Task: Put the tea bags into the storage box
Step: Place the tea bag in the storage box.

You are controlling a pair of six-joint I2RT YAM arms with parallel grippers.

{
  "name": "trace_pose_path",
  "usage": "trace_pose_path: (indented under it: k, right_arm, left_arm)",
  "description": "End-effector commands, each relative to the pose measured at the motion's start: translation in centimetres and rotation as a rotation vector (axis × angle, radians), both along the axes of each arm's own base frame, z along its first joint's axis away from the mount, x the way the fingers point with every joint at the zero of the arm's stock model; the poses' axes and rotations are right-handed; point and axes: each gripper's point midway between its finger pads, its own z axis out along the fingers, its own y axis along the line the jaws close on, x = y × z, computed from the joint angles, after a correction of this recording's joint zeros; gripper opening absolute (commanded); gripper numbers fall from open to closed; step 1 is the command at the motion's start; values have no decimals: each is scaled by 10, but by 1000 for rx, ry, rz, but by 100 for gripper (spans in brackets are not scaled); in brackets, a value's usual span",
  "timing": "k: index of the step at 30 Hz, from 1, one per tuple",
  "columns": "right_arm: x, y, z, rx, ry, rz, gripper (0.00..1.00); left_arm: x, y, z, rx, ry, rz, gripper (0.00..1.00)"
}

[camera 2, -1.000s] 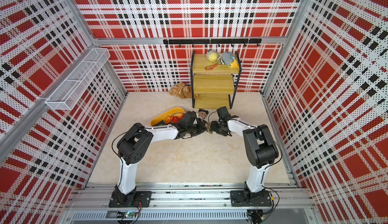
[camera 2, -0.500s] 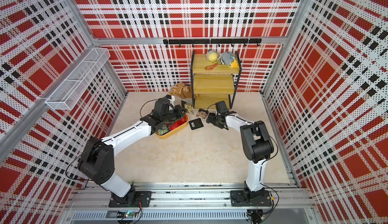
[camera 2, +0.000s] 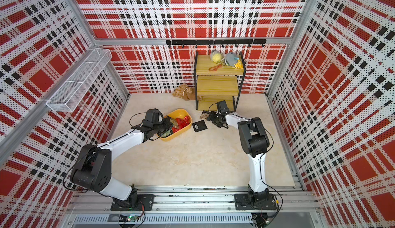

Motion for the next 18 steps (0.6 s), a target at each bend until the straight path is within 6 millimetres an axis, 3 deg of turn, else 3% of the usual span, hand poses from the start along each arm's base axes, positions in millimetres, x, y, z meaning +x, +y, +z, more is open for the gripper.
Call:
trace_pose_path:
  k: [1,3,6,11,18]
  right_arm:
    - [4,1,-9,30,21,-20,66]
    - [5,3,-12,39,23,-19,64]
    - [7,4,-16,50,29,-25,61]
    - [10,8,-23,64,40,-26,57]
    - [17,13,-31,93,49,-34,55]
  left_arm:
    - [0,7,11,13,-37,-5,19]
    - [0,8,12,14,-39,-5,38]
    - [-2,10,13,16,-42,0,52]
    - [-7,13,19,11,-52,5,58]
    - [-16,18,24,2,-59,17,59]
